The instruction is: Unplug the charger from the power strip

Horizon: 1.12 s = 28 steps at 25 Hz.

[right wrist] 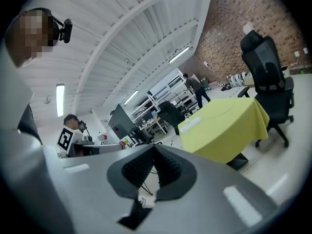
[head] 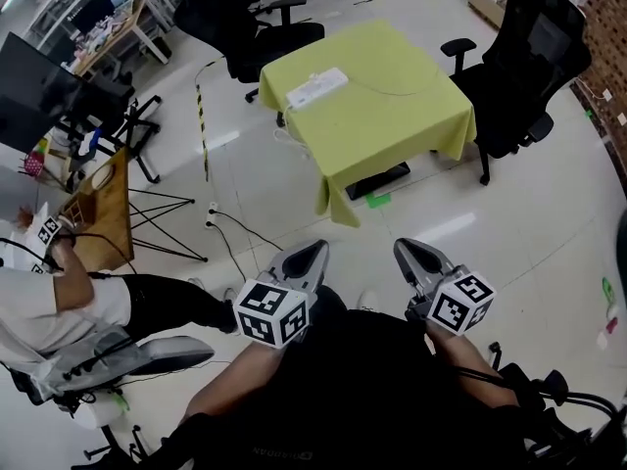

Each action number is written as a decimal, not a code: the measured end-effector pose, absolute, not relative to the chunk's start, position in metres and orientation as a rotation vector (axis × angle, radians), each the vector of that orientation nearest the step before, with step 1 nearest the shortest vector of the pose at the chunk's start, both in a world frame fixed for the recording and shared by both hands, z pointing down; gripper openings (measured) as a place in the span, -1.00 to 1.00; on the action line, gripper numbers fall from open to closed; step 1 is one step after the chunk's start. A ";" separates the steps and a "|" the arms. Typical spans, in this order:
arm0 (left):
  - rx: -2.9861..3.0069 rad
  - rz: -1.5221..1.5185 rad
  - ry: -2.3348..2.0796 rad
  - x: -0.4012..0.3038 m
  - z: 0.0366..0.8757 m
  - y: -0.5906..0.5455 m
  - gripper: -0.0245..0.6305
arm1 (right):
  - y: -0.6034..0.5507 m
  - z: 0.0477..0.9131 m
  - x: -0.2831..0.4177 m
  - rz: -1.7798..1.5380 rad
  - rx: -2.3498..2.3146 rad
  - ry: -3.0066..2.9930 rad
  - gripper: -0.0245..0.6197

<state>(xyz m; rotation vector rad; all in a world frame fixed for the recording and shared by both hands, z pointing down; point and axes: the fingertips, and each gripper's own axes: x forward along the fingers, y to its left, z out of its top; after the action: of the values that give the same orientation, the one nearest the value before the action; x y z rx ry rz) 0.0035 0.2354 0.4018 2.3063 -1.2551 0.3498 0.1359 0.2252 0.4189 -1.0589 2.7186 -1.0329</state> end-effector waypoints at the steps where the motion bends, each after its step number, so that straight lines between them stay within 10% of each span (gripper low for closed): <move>1: 2.308 0.361 -1.236 0.008 0.404 0.234 -0.91 | 0.223 0.420 0.138 -1.040 -1.064 2.711 -0.91; 28: 2.423 0.262 -1.143 -0.077 0.406 0.020 -0.91 | 0.017 0.406 0.023 -0.922 -1.126 2.873 -0.91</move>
<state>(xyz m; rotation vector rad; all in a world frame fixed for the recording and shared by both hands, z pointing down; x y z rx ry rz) -0.0767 0.0198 0.4062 2.4229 -1.1434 0.2620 0.0234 0.0170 0.4060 -1.1262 2.8729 -0.9224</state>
